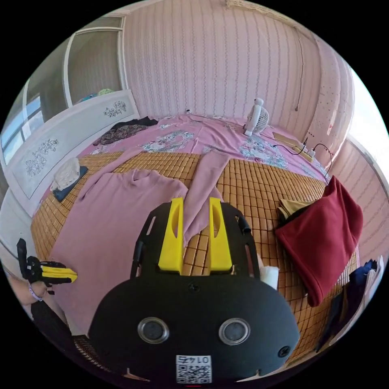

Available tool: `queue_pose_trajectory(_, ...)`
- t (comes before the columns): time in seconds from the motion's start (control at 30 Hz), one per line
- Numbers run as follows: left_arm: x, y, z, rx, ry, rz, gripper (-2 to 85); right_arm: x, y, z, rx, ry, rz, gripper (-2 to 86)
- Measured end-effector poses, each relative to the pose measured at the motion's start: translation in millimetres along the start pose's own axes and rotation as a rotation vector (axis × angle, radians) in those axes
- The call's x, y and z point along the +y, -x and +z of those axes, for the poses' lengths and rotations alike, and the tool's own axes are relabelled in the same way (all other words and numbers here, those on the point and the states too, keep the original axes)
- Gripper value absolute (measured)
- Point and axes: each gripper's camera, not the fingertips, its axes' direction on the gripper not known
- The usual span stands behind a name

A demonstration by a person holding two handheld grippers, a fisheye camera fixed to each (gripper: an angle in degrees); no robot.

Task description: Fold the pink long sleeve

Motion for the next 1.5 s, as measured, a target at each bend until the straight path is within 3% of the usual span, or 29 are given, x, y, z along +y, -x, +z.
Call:
queue_pose_trajectory(0.17, 5.2, 43.4, 31.0, 0.133, -0.039, -0.106, -1.0, -68.3, -33.3, 98.1, -0.041, 0.212, 0.224, 7.1)
queue_pose_trajectory(0.27, -2.8, 40.0, 46.1, 0.068, -0.013, 0.016, -1.0, -76.0, -44.8, 128.4, -0.073, 0.325, 0.281, 2.1)
queue_pose_trajectory(0.37, -8.0, 16.6, 61.4, -0.095, 0.009, 0.175, -1.0, -78.4, -50.1, 99.8, -0.094, 0.235, 0.204, 0.5)
queue_pose_trajectory(0.5, -26.2, 24.4, 80.4, -0.098, 0.086, 0.226, -1.0, -22.5, -52.1, -36.7, -0.036, -0.083, 0.205, 0.6)
queue_pose_trajectory(0.57, -39.7, 45.2, 89.2, -0.021, 0.129, 0.169, -1.0, 18.6, -51.0, -85.4, 0.014, -0.051, 0.264, 0.9)
queue_pose_trajectory(0.73, -82.3, 60.3, 79.9, 0.082, 0.115, 0.098, -1.0, 114.4, -37.2, -141.7, 0.034, 0.350, 0.267, 3.5)
queue_pose_trajectory(0.87, -136.7, 58.5, 83.1, 0.123, 0.072, 0.114, -1.0, 110.2, -70.8, -149.6, 0.108, 0.370, 0.373, 6.1)
queue_pose_trajectory(1.13, -270.5, 55.7, 143.3, 0.167, 0.013, 0.183, -1.0, 118.9, -202.8, -144.2, 0.142, 0.231, 0.826, 8.7)
queue_pose_trajectory(1.23, -315.4, 55.9, 175.8, 0.186, 0.017, 0.176, -1.0, 115.4, -213.8, -128.2, 0.064, 0.236, 0.723, 2.5)
queue_pose_trajectory(1.33, -346.4, 53.7, 213.5, 0.183, 0.070, 0.190, -1.0, 108.8, -204.9, -113.3, 0.083, 0.412, 0.548, 0.6)
queue_pose_trajectory(1.5, -370.5, 45.6, 250.1, 0.148, 0.113, 0.214, -1.0, 109.5, -188.0, -166.4, 0.044, 0.424, 0.404, -0.1)
